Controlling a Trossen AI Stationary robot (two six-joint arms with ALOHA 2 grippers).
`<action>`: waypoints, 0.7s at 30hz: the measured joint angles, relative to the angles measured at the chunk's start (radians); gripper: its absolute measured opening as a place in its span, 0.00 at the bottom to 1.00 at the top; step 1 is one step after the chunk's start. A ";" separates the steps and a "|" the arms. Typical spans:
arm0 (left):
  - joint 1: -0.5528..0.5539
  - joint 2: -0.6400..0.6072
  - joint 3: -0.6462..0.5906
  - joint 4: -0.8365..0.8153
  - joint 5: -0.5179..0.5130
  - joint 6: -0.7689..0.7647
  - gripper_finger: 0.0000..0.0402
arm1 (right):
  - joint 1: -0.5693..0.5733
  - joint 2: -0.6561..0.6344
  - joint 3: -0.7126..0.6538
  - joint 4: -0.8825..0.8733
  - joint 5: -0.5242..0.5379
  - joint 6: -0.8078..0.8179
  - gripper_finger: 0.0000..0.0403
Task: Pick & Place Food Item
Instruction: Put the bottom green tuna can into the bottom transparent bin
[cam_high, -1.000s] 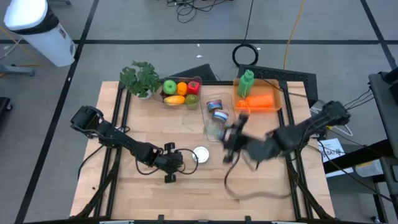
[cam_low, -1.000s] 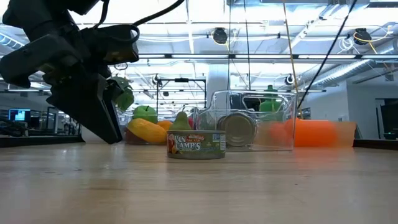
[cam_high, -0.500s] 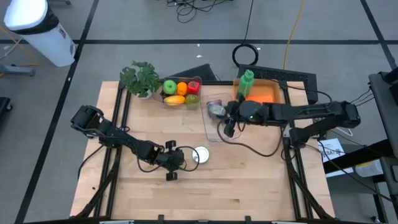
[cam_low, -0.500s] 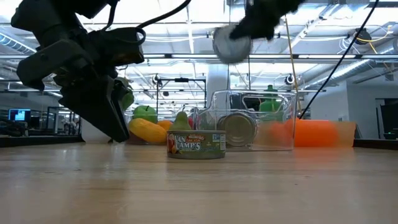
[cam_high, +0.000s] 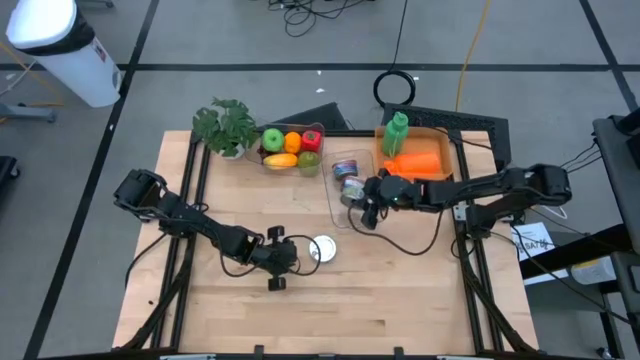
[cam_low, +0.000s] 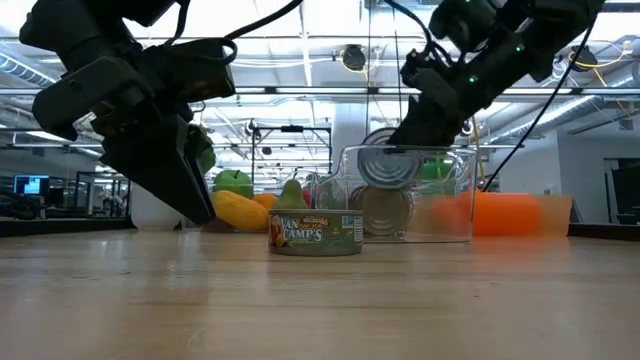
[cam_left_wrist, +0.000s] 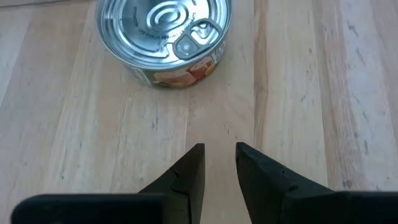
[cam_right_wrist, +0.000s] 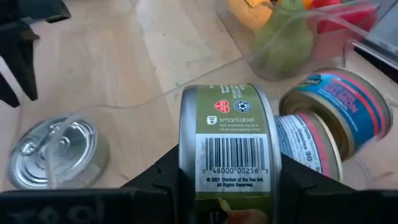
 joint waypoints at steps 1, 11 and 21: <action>0.000 0.000 0.000 0.001 0.000 0.001 0.25 | 0.000 0.009 -0.001 0.003 0.000 0.000 0.34; 0.000 0.000 0.000 0.009 0.000 0.006 0.25 | 0.000 0.095 -0.006 0.018 0.002 -0.001 0.44; 0.000 0.000 0.000 0.015 0.000 0.005 0.25 | 0.001 0.147 -0.006 0.028 -0.001 0.002 0.60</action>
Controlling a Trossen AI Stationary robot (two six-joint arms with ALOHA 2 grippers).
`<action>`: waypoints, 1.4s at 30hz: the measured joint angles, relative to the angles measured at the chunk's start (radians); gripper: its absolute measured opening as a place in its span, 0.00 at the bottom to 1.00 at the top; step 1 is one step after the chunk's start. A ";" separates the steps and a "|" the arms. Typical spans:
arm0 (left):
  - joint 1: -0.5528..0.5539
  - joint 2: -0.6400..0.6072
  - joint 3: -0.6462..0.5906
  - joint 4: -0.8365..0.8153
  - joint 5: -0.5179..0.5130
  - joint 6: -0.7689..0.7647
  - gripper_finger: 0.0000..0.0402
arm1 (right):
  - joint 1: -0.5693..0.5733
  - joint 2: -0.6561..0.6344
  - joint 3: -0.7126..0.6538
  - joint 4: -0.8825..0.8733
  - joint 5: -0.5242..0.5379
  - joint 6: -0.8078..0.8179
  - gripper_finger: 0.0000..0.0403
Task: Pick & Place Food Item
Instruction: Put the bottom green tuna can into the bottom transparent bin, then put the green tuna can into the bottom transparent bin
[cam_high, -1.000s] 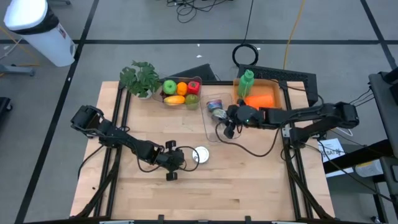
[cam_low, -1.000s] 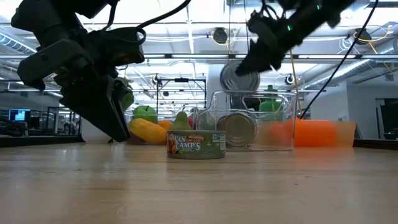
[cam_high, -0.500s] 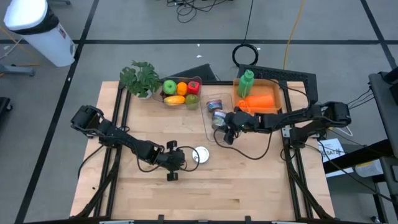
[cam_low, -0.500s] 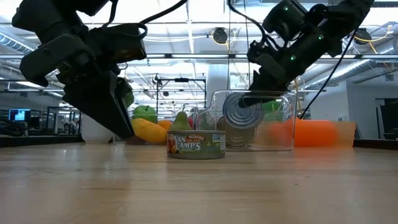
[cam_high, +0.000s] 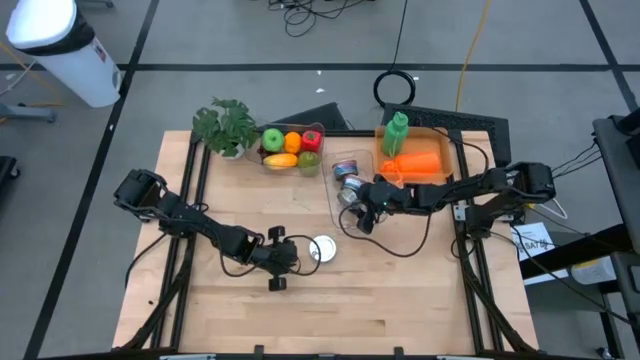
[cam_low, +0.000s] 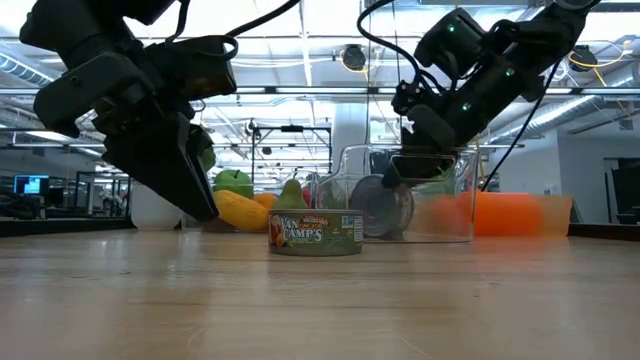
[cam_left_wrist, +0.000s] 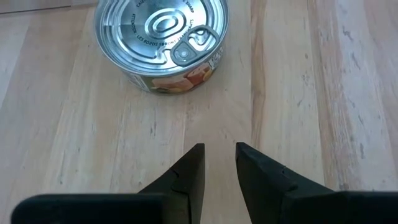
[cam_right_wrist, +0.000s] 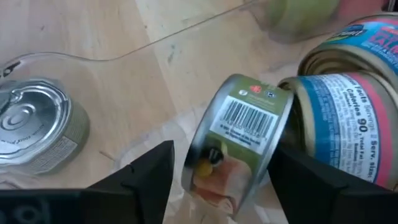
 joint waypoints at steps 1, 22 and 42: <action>0.000 0.000 0.000 0.001 0.000 0.000 0.25 | 0.000 -0.003 0.000 0.001 0.000 -0.002 0.60; 0.000 0.000 0.000 0.053 -0.001 0.022 0.25 | 0.429 -0.014 0.022 0.426 0.109 -0.152 0.59; 0.007 0.000 0.000 0.076 0.000 0.019 0.25 | 0.462 0.444 0.499 -0.186 0.000 -0.149 0.63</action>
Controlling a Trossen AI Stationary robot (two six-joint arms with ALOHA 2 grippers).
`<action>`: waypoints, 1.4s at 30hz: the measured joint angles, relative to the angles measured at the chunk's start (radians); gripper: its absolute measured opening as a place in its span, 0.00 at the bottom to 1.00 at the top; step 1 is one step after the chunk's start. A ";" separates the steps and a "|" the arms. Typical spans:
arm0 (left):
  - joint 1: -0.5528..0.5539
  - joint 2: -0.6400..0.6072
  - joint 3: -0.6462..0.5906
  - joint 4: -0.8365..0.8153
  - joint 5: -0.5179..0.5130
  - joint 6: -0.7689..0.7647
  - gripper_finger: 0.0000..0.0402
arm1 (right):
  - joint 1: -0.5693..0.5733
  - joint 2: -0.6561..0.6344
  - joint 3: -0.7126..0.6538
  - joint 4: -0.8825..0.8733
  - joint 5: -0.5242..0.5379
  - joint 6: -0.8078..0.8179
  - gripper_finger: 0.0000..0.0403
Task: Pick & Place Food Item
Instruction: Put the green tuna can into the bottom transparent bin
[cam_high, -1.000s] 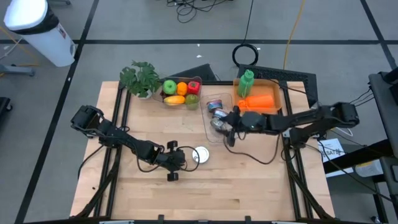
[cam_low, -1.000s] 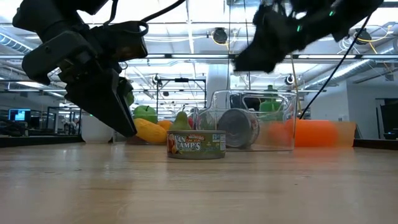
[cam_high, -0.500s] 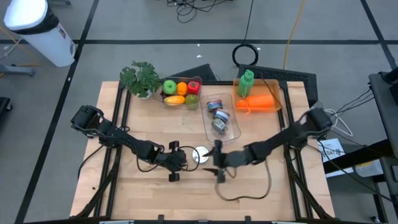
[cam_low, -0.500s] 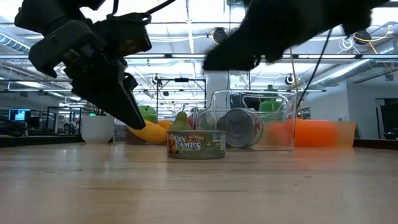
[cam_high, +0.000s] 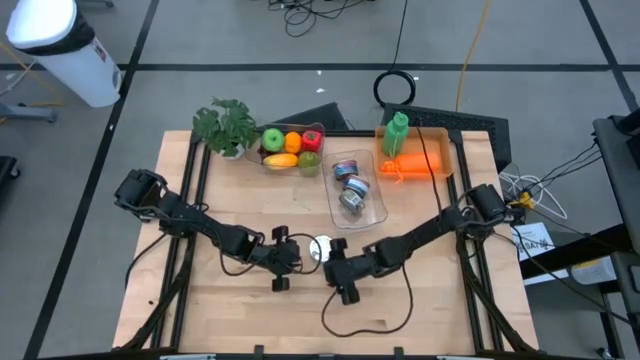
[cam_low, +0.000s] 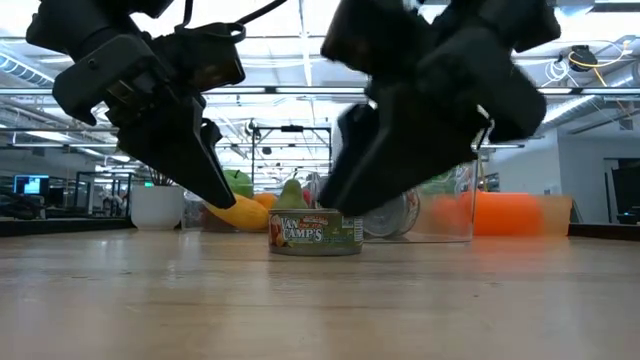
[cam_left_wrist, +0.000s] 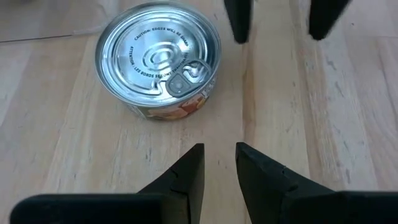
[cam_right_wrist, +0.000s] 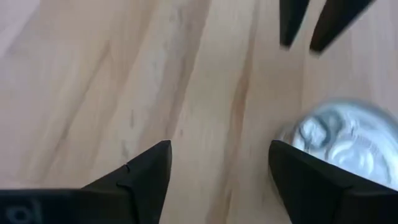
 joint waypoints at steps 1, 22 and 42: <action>0.000 0.000 0.000 0.000 0.000 0.000 0.25 | 0.000 0.001 0.000 -0.016 -0.002 0.016 0.62; 0.000 0.000 0.000 0.001 0.000 -0.006 0.25 | -0.021 0.011 -0.028 -0.030 0.073 -0.019 0.56; 0.000 0.000 0.000 0.001 0.000 -0.006 0.25 | 0.108 -0.041 -0.031 -0.013 -0.269 0.228 0.50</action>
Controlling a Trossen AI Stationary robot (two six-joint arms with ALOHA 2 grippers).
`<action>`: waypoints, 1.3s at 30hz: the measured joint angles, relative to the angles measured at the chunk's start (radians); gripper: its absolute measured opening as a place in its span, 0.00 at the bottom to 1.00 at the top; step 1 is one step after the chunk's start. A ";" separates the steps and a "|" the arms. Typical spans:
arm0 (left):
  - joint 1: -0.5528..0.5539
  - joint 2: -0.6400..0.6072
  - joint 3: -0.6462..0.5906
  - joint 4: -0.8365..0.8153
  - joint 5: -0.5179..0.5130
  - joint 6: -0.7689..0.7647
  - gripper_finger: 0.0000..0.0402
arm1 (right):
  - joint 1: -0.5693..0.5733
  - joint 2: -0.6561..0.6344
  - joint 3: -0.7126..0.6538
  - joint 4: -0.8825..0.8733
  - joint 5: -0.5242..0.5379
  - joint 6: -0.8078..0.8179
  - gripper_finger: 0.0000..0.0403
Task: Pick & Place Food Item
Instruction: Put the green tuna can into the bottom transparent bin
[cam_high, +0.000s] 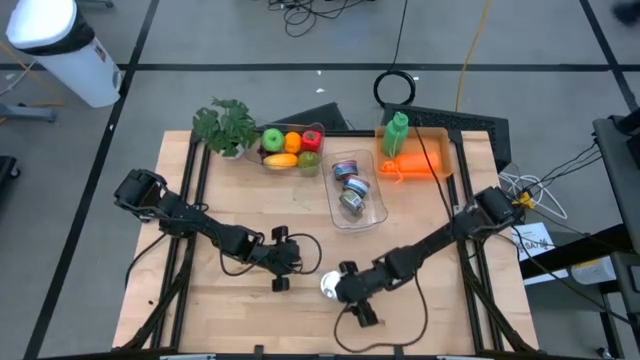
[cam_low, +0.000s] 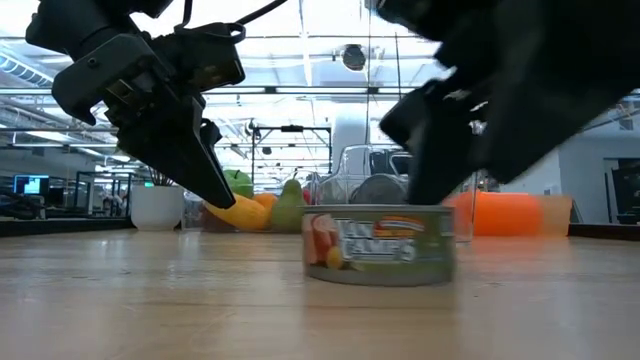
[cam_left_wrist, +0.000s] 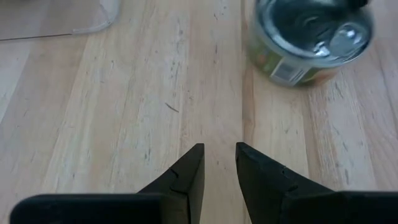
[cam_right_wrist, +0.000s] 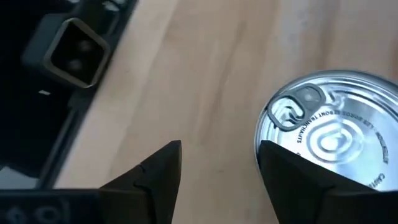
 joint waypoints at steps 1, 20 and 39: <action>0.000 0.000 0.000 0.000 0.000 0.000 0.25 | 0.013 0.000 0.000 0.000 0.001 0.007 0.49; 0.000 0.000 0.000 0.006 0.000 -0.014 0.25 | 0.017 -0.021 0.000 0.681 0.011 -0.122 0.49; 0.000 0.000 0.000 0.002 0.000 -0.023 0.25 | 0.110 -0.051 0.267 -0.435 0.740 0.353 0.80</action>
